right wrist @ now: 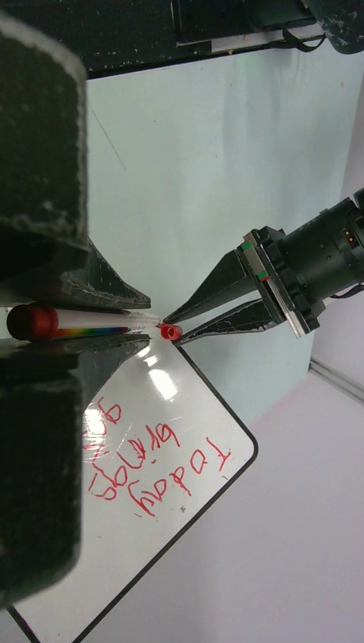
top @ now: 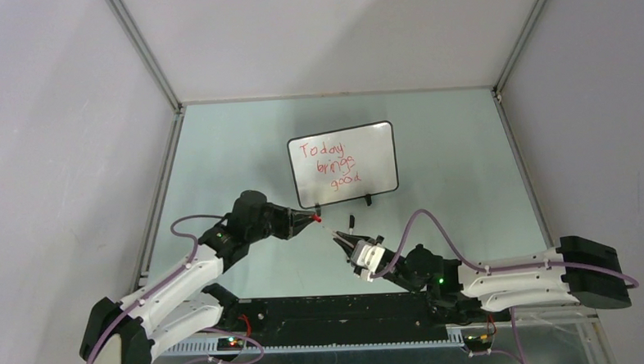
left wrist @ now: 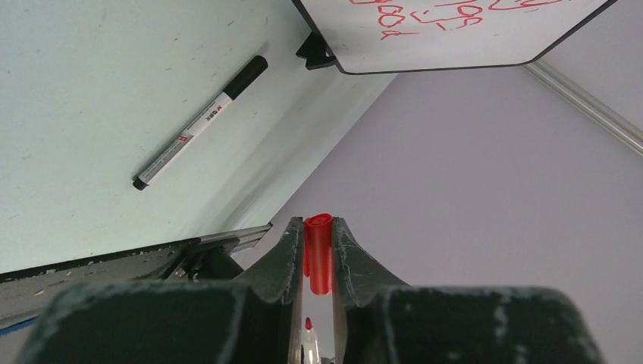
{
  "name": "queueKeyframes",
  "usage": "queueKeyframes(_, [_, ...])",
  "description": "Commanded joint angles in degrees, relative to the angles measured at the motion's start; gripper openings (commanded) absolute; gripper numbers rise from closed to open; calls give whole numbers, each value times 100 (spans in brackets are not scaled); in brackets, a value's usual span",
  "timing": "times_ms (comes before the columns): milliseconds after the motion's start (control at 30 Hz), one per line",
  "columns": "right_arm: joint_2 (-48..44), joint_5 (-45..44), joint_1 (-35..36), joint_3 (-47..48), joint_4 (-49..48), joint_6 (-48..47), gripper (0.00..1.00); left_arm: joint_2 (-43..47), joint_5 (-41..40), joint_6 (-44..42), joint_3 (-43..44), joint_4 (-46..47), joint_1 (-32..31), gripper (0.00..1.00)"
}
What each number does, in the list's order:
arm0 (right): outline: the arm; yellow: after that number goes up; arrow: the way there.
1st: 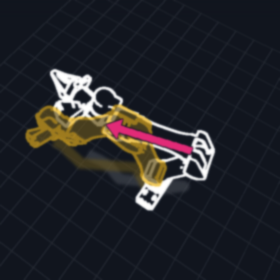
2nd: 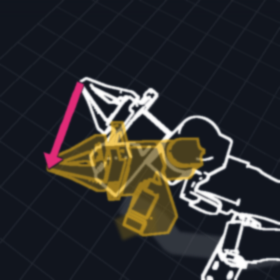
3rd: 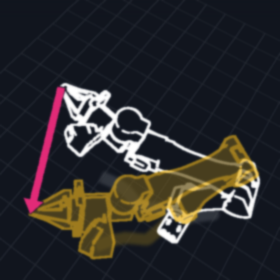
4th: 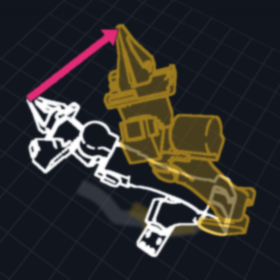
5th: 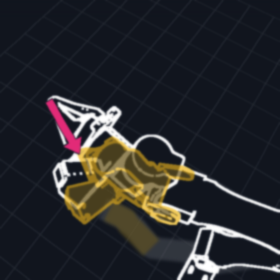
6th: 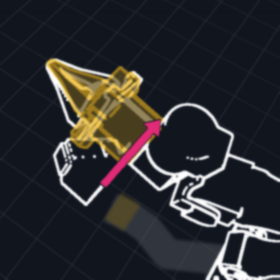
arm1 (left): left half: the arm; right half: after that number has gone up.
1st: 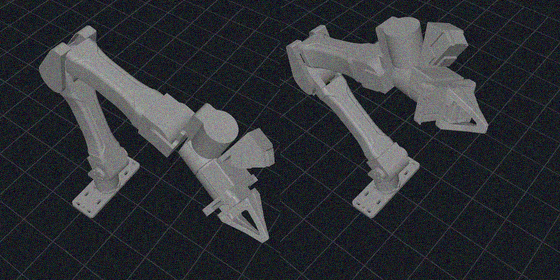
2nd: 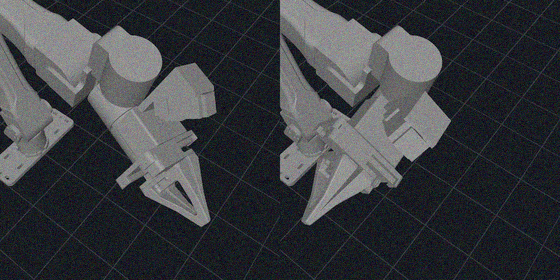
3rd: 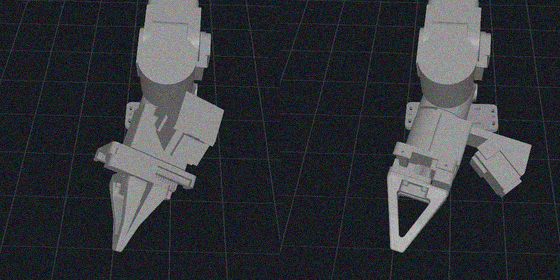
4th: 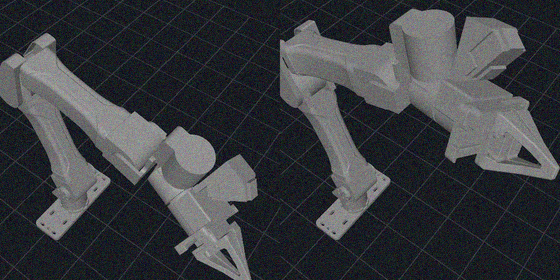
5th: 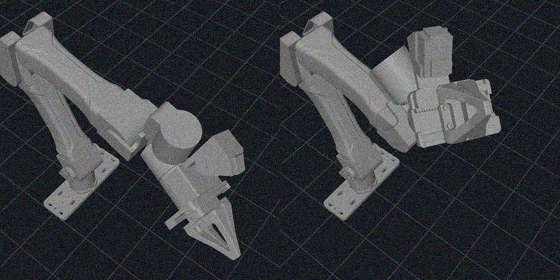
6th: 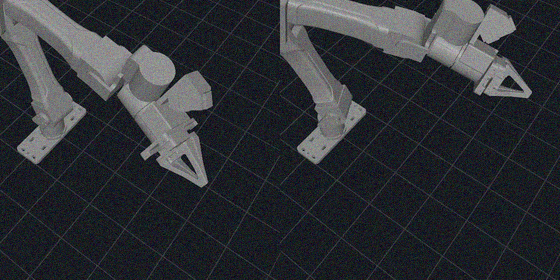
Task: Write a sentence on the whiteboard
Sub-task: Insert the whiteboard marker without the cap into the pen cap.
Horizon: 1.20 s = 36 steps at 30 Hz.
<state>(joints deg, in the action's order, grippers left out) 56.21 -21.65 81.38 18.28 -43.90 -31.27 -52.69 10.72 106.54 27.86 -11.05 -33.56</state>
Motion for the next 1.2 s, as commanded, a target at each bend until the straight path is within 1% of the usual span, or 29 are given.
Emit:
queueKeyframes(0, [93, -175, 30, 48, -457, -87, 0, 101, -5, 80, -65, -15, 36, 0])
queueKeyframes(900, [502, 34, -221, 317, -609, -61, 0, 40, 48, 52, -112, 66, 32, 0])
queueKeyframes(1167, [368, 47, -197, 347, -544, -104, 0, -62, 74, 61, -148, 163, 34, 0])
